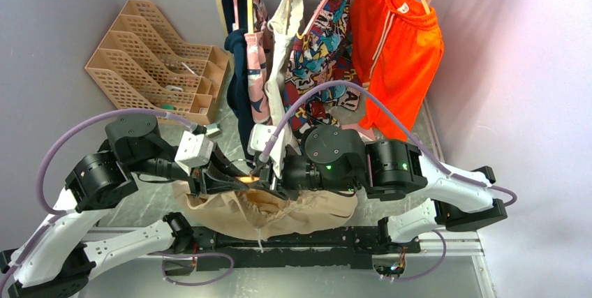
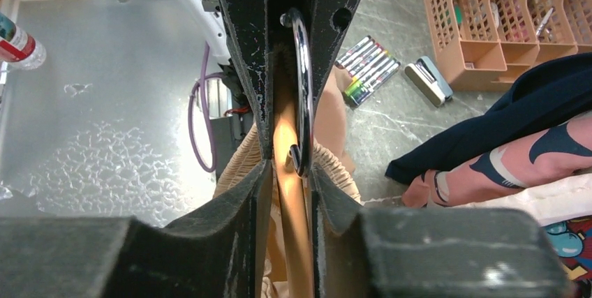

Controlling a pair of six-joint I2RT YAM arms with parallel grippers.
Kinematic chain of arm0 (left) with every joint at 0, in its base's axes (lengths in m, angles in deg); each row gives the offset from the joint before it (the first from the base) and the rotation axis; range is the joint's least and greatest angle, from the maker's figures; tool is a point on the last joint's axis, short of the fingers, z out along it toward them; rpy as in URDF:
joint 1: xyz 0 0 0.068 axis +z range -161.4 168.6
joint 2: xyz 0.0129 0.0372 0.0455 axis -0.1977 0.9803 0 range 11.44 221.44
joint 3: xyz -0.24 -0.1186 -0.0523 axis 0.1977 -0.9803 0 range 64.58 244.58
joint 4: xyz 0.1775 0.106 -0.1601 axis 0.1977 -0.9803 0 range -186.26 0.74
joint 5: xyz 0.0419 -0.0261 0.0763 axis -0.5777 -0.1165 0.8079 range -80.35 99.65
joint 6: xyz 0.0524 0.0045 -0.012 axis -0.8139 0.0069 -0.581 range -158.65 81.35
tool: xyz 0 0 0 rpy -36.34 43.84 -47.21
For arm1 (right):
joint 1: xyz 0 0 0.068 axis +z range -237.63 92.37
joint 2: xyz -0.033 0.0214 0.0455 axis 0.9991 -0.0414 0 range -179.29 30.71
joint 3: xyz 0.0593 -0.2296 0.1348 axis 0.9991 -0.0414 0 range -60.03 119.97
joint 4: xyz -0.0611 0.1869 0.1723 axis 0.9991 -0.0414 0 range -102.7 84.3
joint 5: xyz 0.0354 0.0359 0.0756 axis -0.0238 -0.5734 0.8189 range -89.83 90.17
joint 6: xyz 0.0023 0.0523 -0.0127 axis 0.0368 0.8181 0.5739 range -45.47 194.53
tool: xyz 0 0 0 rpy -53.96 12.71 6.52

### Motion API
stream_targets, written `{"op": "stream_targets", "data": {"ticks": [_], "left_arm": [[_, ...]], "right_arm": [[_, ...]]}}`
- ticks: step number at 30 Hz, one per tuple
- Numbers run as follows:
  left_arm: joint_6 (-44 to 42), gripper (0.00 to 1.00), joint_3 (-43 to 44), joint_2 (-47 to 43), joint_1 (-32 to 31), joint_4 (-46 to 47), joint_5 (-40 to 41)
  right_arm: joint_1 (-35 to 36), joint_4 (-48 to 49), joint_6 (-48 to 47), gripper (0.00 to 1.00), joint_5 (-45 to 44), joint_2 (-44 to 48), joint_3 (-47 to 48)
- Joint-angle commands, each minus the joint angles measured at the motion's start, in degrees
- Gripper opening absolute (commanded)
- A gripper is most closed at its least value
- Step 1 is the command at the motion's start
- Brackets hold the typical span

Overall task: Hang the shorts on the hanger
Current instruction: Adjust the shorts on the hanger.

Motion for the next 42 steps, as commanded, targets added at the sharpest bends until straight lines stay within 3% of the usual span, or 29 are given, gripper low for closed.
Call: {"op": "stream_targets", "data": {"ticks": [1, 4, 6, 9, 10, 13, 14, 16, 20, 22, 29, 42], "left_arm": [[-0.73, 0.07, 3.07, 0.27, 0.31, 5.69, -0.93], [-1.17, 0.07, 3.4, 0.54, 0.3, 5.27, -1.19], [-1.38, 0.07, 3.52, 0.67, 0.36, 5.06, -1.28], [-1.79, 0.07, 3.52, 0.81, 0.36, 4.76, -1.2], [-1.88, 0.07, 3.52, 0.78, 0.25, 4.59, -0.99], [-1.86, 0.09, 3.08, 0.47, 0.28, 4.31, 0.79], [-1.66, 0.19, 2.85, 0.14, 0.25, 4.27, 1.54], [-1.11, 0.53, 1.74, -1.19, 0.35, 4.26, 3.15], [0.57, 0.79, -0.18, -4.65, 0.29, 5.35, 6.11], [0.95, 0.82, -0.43, -6.97, 0.34, 5.57, 8.7], [2.34, 0.79, -3.58, -15.52, 0.31, 7.76, 20.61], [1.28, 0.44, -6.75, -16.08, 0.35, 12.17, 26.68]], "right_arm": [[0.24, 0.91, 0.02, 0.29, 0.31, -0.38, -1.49], [0.18, 0.84, 0.1, 0.35, 0.31, -0.76, -1.42], [0.19, 1.41, 0.1, 0.33, 0.01, -0.58, -1.83], [0.22, 2.8, 0.1, 0.13, 0.23, 0.28, -2.62], [0.18, 3.23, 0.15, 0.02, 0.42, 0.7, -2.76], [0.19, 5.12, 0.47, 0.0, 0.49, 2.2, -4.28], [0.21, 5.91, 0.6, 0.0, 0.23, 2.94, -5.06], [0.25, 7.21, 1.0, 0.0, -0.54, 4.58, -6.5], [0.18, 10.03, 1.9, 0.0, -2.02, 7.9, -9.9], [0.18, 12.01, 2.31, 0.0, -2.99, 10.03, -11.95], [0.2, 16.61, 3.17, 0.0, -4.92, 14.58, -16.49], [0.18, 18.41, 3.6, 0.0, -3.39, 14.09, -16.85]]}}
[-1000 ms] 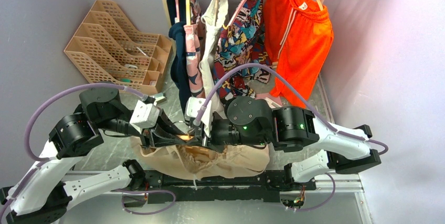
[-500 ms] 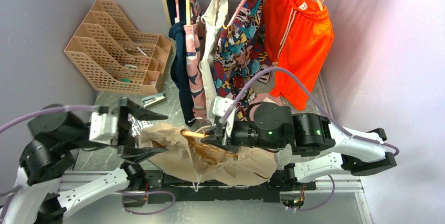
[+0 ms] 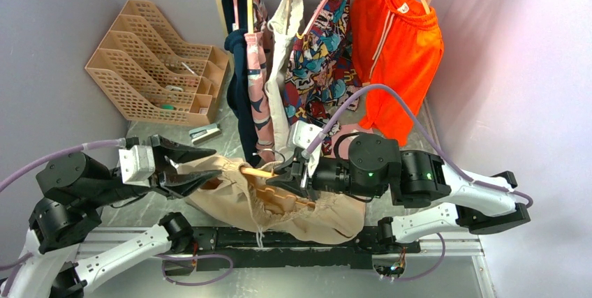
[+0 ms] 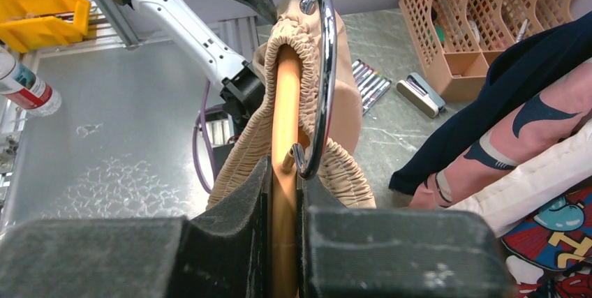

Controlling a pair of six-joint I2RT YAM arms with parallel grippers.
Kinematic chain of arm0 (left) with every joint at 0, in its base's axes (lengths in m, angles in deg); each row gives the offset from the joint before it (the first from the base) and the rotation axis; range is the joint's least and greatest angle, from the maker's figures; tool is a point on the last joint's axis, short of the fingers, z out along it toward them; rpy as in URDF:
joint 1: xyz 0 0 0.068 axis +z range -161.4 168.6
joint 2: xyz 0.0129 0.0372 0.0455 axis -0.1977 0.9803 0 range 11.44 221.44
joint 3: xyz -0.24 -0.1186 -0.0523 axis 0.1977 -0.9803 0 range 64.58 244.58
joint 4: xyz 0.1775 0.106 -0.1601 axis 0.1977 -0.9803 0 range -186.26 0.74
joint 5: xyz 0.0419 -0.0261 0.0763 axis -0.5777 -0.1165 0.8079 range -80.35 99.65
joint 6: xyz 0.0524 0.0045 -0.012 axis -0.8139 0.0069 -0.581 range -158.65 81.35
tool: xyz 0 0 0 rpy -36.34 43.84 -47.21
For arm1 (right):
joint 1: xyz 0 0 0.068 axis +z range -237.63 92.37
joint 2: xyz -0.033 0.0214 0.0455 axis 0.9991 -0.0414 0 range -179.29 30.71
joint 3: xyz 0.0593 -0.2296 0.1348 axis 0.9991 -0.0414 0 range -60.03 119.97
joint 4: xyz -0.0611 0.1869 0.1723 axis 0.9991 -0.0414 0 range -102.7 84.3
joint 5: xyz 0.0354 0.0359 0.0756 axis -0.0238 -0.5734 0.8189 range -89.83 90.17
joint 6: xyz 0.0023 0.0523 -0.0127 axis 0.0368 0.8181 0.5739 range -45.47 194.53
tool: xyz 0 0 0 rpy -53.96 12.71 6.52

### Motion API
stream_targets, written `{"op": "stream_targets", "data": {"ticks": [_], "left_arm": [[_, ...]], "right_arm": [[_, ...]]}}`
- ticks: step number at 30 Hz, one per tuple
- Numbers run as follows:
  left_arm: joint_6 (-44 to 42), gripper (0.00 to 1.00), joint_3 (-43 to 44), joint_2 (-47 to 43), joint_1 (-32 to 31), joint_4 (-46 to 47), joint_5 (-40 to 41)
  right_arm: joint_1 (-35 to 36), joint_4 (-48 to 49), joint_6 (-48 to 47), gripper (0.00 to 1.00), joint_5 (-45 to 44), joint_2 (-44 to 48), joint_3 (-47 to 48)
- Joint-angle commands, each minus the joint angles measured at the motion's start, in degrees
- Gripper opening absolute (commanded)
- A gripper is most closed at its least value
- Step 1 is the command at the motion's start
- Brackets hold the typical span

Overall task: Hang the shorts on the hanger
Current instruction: Adjust the shorts on the hanger.

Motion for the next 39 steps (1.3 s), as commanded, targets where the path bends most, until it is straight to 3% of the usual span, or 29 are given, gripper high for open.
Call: {"op": "stream_targets", "data": {"ticks": [1, 3, 9, 14, 15, 19, 23, 31, 39], "left_arm": [[-0.61, 0.43, -0.75, 0.27, 0.13, 4.73, 2.41], [-0.77, 0.38, -0.83, 0.76, 0.12, 4.74, 0.97], [-0.77, 0.08, -2.0, 0.51, 0.15, 4.71, 0.01], [-0.14, 0.07, -2.73, -0.44, 0.1, 3.9, -0.13], [0.12, 0.1, -2.73, -0.67, 0.11, 3.93, 0.24], [1.09, 0.68, -2.56, -1.7, 0.1, 5.3, 0.24], [1.18, 0.75, -2.43, -2.03, 0.07, 6.21, -1.15], [0.22, 0.66, -1.23, 1.97, 0.07, 5.23, -8.54], [-0.65, 0.37, -1.07, 3.65, 0.09, 6.61, -10.75]], "right_arm": [[-0.04, 5.96, 0.6, 0.0, 0.27, 0.95, -0.15], [0.01, 6.18, 0.69, 0.0, 0.26, 1.14, -0.26], [0.01, 6.23, 0.74, 0.0, -0.2, 1.51, -0.67], [0.01, 7.3, 0.34, 0.0, -1.48, 2.57, -1.78], [-0.05, 7.34, 0.34, 0.0, -1.5, 2.58, -1.75], [-0.07, 6.93, 0.27, 0.0, -1.33, 1.92, -1.45], [0.0, 7.5, 0.08, 0.0, -1.27, 1.67, -1.59], [0.01, 7.74, -0.2, 0.0, -0.66, 0.34, -0.97], [-0.06, 7.75, -0.19, 0.0, -0.44, -0.29, -0.4]]}}
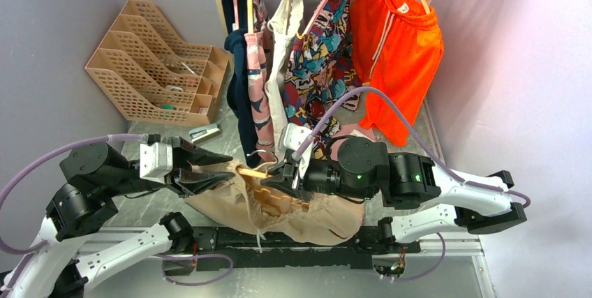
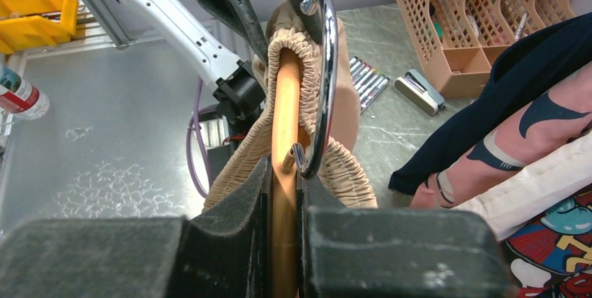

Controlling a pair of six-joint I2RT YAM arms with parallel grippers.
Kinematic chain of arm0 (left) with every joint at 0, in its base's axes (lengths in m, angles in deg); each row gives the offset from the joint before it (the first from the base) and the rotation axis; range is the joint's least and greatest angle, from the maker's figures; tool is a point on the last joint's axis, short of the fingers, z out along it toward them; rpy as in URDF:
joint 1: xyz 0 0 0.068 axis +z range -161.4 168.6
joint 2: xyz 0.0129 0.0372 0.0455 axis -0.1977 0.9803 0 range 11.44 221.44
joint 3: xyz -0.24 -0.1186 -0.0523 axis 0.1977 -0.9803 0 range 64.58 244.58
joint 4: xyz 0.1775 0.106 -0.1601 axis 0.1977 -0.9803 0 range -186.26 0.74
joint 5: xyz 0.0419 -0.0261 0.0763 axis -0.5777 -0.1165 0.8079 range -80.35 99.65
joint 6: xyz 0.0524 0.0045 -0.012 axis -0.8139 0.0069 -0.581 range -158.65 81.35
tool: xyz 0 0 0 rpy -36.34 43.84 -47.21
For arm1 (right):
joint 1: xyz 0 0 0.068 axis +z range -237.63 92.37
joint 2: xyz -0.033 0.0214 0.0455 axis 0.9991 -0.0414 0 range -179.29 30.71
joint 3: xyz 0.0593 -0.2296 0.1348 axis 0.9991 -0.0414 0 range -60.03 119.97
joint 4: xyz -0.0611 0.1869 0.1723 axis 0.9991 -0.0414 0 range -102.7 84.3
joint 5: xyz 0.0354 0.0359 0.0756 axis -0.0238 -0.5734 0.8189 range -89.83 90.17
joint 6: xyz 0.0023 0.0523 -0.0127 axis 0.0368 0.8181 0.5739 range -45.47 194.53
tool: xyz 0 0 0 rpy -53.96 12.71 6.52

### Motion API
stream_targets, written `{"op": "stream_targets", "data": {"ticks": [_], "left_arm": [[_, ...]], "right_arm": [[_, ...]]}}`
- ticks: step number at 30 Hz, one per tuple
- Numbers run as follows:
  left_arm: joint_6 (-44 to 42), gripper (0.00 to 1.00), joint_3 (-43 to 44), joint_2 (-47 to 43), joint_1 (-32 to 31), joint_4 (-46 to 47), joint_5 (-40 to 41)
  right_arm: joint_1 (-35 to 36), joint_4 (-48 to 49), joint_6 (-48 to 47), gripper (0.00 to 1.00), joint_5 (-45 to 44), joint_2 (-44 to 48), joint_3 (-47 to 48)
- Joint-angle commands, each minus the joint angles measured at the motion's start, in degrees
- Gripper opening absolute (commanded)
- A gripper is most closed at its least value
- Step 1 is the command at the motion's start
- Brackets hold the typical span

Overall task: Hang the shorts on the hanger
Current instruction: Adjust the shorts on the hanger.

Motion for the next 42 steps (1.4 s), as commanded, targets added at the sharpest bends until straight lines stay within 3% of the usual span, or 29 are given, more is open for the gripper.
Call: {"op": "stream_targets", "data": {"ticks": [1, 7, 17, 37, 42], "left_arm": [[-0.94, 0.32, 1.26, 0.4, 0.11, 2.09, -2.9], [-0.95, 0.17, 0.93, -0.88, 0.02, 1.62, -0.59], [-0.87, 0.07, 0.65, -4.82, 0.03, -2.46, 8.4], [-2.3, 0.07, 5.38, -0.07, 0.1, -2.67, 22.25], [-2.19, 0.07, 5.25, -0.73, 0.02, -2.02, 22.03]], "right_arm": [[-0.1, 5.09, -0.41, 0.0, 0.22, 0.61, 1.74], [0.02, 5.27, -0.5, 0.0, -0.49, 1.26, 1.05], [-0.06, 6.2, -0.15, 0.0, -1.84, 3.93, -0.53], [-0.04, 12.91, 1.46, 0.0, -2.44, 9.66, -3.19], [-0.05, 13.15, 1.27, 0.0, -4.48, 10.73, -3.49]]}}
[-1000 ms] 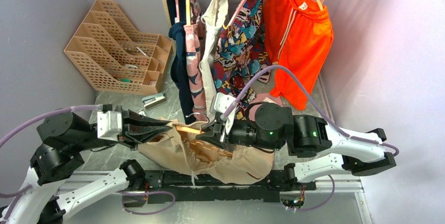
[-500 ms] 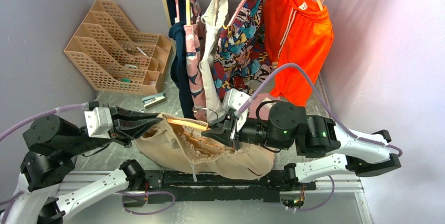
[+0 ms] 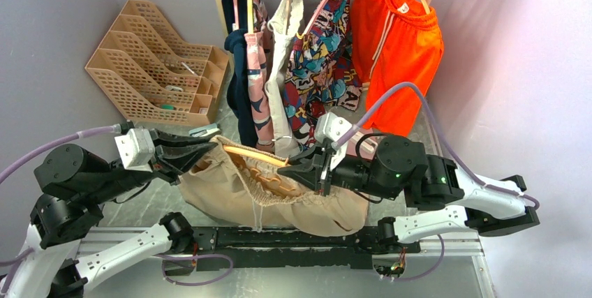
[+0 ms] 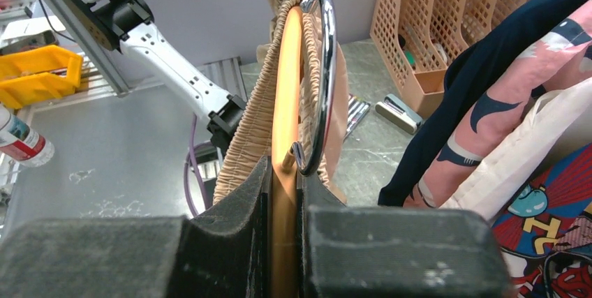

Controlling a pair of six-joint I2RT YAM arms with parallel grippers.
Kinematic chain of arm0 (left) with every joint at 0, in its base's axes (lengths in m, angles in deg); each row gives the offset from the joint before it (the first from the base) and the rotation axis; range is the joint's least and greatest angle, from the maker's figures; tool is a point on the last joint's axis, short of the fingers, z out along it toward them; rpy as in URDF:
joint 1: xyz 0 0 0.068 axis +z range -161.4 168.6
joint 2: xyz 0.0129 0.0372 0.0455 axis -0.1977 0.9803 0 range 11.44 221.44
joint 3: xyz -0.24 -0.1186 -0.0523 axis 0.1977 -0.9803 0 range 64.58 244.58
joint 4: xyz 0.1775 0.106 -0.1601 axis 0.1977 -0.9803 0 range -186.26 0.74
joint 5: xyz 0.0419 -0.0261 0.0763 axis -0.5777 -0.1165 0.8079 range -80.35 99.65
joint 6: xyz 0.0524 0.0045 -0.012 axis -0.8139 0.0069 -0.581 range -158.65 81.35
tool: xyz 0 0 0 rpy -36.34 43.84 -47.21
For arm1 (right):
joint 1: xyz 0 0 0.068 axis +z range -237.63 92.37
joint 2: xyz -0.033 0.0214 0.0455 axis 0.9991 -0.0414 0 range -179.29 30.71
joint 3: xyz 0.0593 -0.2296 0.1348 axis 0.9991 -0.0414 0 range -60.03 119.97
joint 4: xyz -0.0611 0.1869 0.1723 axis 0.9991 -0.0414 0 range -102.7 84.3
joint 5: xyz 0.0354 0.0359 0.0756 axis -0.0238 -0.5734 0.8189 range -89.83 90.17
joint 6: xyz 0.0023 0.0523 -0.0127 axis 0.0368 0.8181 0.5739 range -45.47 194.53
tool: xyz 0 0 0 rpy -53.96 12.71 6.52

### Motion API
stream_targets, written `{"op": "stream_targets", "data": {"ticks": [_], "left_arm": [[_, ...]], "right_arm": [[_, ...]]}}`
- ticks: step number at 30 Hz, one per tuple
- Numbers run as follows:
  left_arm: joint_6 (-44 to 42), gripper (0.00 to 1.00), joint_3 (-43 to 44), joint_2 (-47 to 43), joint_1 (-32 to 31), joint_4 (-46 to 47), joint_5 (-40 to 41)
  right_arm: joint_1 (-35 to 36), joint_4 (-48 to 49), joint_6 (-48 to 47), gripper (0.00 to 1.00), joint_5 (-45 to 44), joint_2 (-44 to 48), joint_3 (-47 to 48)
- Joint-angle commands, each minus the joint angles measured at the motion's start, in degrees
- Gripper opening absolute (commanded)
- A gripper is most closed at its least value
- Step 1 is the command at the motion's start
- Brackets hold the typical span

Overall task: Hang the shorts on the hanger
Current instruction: Adjust the shorts on the hanger.

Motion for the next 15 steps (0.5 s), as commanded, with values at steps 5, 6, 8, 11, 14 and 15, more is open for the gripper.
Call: {"op": "stream_targets", "data": {"ticks": [5, 6, 8, 11, 14, 15], "left_arm": [[-1.13, 0.07, 1.69, 0.03, 0.14, -1.5, 3.29], [-1.18, 0.09, 1.71, 0.05, 0.08, -1.92, 2.53], [-1.3, 0.23, 1.98, 0.28, 0.08, -2.82, 0.49], [-0.61, 0.61, 2.24, -0.02, 0.08, -3.05, -1.66], [-0.24, 0.71, 2.44, -1.53, 0.13, -2.74, -1.77], [-0.23, 0.72, 2.69, -2.09, 0.18, -2.95, -1.29]], "right_arm": [[0.11, 8.71, -0.06, 0.0, -1.52, 3.02, 0.84], [0.08, 8.73, -0.19, 0.0, -1.45, 2.85, 1.07], [0.11, 8.46, -0.31, 0.0, -0.94, 2.52, 1.73], [0.11, 7.51, -0.49, 0.0, -0.44, 1.88, 3.14], [0.15, 6.54, -0.75, 0.0, -0.4, 1.47, 4.16], [0.18, 6.2, -0.77, 0.0, -0.42, 1.45, 4.41]]}}
